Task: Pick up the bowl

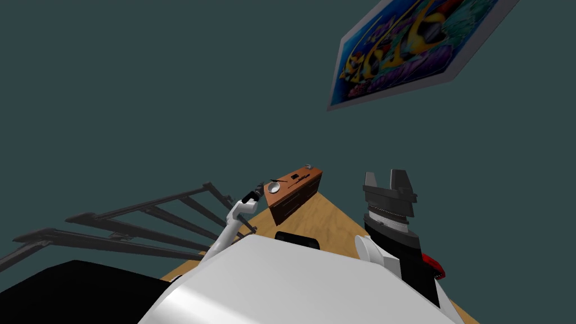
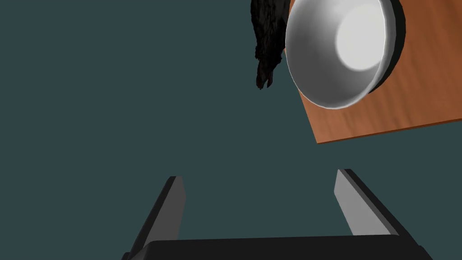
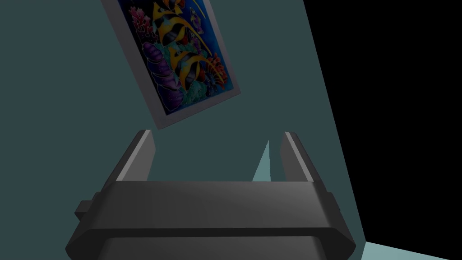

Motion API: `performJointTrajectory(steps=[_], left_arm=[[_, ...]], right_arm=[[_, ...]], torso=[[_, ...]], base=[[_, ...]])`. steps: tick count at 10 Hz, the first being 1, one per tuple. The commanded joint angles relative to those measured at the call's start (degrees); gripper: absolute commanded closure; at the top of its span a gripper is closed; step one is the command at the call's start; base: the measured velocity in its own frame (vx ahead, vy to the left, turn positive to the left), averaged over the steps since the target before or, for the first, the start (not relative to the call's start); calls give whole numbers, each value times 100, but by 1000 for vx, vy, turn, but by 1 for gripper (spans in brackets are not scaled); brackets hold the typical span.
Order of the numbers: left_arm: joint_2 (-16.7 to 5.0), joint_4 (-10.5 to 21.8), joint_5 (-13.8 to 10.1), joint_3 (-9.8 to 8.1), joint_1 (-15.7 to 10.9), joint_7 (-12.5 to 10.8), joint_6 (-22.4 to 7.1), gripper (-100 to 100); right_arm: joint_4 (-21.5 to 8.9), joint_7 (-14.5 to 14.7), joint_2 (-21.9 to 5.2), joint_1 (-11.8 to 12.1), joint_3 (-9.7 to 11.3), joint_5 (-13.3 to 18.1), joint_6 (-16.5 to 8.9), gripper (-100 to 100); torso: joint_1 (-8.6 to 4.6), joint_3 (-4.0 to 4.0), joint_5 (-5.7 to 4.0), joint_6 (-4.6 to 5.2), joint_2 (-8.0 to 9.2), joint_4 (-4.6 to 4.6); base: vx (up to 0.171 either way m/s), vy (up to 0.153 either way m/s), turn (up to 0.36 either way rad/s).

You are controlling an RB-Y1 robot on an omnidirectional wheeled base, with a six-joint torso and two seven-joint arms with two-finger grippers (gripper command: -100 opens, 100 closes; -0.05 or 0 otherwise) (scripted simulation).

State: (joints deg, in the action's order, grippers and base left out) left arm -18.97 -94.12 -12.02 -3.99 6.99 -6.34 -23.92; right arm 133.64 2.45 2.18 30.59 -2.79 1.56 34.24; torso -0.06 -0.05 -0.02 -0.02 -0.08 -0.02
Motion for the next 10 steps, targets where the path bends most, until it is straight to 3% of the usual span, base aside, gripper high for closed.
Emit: performJointTrajectory(steps=[1, 2, 6, 7, 10], left_arm=[[-77, 286, -124, -33, -173, -25, -276, -100], [-77, 355, -124, -33, -173, -25, -276, -100], [-252, 1007, -437, -126, -530, -99, -957, -100], [-252, 1119, -437, -126, -530, -99, -957, -100], [-354, 1610, -635, -188, -751, -152, -1373, -100]], right_arm=[[0, 0, 0, 0, 0, 0, 0, 0], [0, 0, 0, 0, 0, 0, 0, 0], [0, 0, 0, 0, 0, 0, 0, 0], [0, 0, 0, 0, 0, 0, 0, 0], [0, 0, 0, 0, 0, 0, 0, 0]], torso=[[0, 0, 0, 0, 0, 0], [0, -1, 0, 2, -2, 0], [-1, -5, -1, -1, -9, -2], [-2, -6, 0, 2, -11, -2], [-1, -8, 0, 2, -14, -3]], base=[[26, -19, -74], [22, -15, -41], [42, -23, -95], [36, -15, -47], [51, -14, -97]])
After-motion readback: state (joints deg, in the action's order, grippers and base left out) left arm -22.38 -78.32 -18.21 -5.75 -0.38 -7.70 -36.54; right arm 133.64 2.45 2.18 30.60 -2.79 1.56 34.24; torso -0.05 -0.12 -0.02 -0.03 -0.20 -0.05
